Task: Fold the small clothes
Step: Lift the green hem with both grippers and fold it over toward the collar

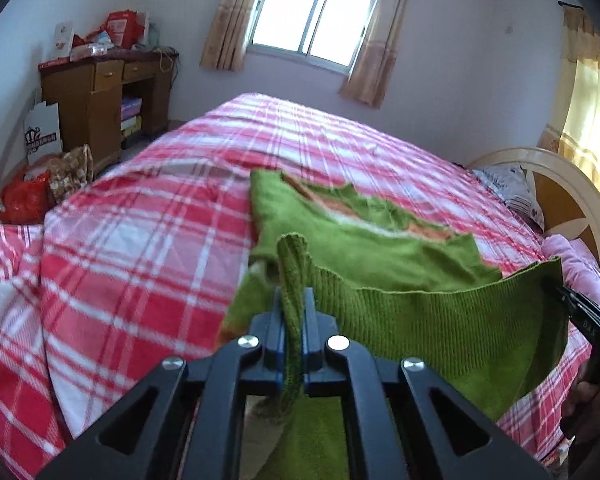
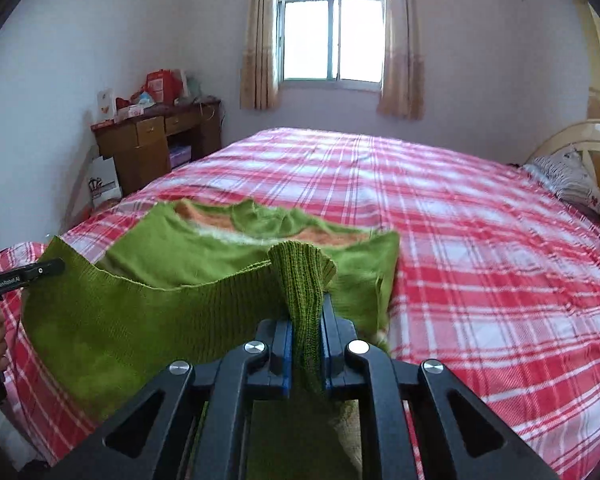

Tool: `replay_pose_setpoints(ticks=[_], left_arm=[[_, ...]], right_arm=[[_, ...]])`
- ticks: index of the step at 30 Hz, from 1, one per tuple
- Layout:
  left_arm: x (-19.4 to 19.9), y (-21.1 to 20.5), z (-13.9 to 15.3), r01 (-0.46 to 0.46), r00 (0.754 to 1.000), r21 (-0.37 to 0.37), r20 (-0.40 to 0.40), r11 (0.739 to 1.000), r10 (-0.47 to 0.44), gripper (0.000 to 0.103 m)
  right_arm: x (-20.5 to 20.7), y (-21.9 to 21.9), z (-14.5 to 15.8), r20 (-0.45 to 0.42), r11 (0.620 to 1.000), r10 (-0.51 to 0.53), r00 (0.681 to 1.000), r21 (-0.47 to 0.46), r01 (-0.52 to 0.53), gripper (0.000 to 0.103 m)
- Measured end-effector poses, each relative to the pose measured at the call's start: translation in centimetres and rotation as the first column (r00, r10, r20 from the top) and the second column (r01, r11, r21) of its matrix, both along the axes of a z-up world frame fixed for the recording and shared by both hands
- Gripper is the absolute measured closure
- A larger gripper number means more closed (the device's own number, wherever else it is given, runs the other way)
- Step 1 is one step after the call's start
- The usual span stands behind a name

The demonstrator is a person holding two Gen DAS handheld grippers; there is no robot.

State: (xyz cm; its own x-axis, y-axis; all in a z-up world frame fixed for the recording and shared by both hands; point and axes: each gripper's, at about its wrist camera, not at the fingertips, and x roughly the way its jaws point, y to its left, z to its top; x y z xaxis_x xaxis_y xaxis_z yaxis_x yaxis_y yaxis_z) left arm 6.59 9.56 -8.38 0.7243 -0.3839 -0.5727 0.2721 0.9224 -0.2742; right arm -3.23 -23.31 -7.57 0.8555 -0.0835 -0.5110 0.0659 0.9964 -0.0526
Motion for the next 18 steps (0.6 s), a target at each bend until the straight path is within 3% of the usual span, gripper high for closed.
replay_pose_setpoints(ticks=[9, 18], left_arm=[[4.4, -0.6, 1.2, -0.044, 0.999, -0.017, 0.014, 0.999, 0.044, 0.098], [10.9, -3.1, 2.2, -0.065, 0.997, -0.025, 0.05, 0.998, 0.066, 0.098]], right_arm=[[2.3, -1.1, 1.5, 0.054, 0.998, -0.054, 0.997, -0.02, 0.055, 0.093], [9.3, -3.2, 2.2, 0.052, 0.995, -0.075, 0.996, -0.054, 0.078, 0.093]])
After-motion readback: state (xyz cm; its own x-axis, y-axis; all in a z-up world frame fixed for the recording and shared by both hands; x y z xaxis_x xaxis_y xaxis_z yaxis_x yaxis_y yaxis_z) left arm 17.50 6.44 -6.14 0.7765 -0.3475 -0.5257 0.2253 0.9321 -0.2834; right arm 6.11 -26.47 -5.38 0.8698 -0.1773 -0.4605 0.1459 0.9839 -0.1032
